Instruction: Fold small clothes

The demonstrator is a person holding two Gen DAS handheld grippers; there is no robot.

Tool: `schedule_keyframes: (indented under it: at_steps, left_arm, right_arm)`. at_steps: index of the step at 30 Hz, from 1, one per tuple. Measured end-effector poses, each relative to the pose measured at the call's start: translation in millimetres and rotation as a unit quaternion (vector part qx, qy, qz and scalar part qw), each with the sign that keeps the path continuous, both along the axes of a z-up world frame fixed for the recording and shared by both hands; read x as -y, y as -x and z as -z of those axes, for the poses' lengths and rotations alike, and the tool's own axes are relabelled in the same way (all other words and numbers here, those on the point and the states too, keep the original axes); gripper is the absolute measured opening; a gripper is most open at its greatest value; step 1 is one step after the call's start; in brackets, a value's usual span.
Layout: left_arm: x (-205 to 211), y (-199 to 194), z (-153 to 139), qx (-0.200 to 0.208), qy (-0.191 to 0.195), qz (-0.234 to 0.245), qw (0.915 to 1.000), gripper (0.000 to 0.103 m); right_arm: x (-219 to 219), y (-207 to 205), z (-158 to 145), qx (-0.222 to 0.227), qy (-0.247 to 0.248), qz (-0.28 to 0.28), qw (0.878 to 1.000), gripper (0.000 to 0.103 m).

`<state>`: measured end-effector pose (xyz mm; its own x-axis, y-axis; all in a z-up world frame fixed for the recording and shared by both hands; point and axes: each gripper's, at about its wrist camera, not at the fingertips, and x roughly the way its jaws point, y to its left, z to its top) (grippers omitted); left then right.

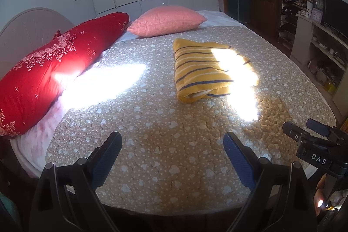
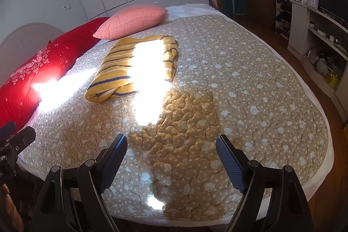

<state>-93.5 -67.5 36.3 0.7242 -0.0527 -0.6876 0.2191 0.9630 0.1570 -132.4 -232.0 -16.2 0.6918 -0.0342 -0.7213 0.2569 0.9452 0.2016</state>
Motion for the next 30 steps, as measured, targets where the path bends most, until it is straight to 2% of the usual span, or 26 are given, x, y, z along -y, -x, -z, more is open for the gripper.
schedule_keyframes:
  at_steps: [3, 8, 13, 18, 20, 23, 27, 30]
  left_arm:
    - [-3, -6, 6, -0.021, 0.015, 0.003, 0.9997, 0.094]
    - [-15, -31, 16, -0.065, 0.06, 0.021, 0.9959, 0.094]
    - [-27, -82, 25, -0.108, 0.112, 0.03, 0.9874, 0.094]
    - [-25, -148, 32, -0.117, 0.144, 0.031, 0.9822, 0.094]
    - [-19, -177, 39, -0.13, 0.163, 0.04, 0.9772, 0.094]
    - [-7, -224, 52, -0.163, 0.184, 0.057, 0.9676, 0.094]
    - [13, -275, 75, -0.207, 0.203, 0.075, 0.9541, 0.094]
    - [29, -303, 96, -0.247, 0.213, 0.101, 0.9398, 0.094]
  right_arm:
    - [3, -1, 9, -0.008, -0.009, 0.005, 1.0, 0.088]
    - [16, -10, 27, -0.023, -0.04, 0.014, 0.999, 0.088]
    - [37, -35, 35, -0.029, -0.077, 0.012, 0.997, 0.088]
    - [68, -82, 20, 0.001, -0.116, 0.008, 0.993, 0.091]
    - [79, -109, 17, 0.01, -0.131, 0.007, 0.991, 0.093]
    - [89, -157, 16, 0.014, -0.128, 0.003, 0.992, 0.093]
    - [97, -221, 29, -0.004, -0.15, -0.014, 0.989, 0.093]
    - [96, -264, 46, -0.025, -0.167, -0.034, 0.985, 0.093]
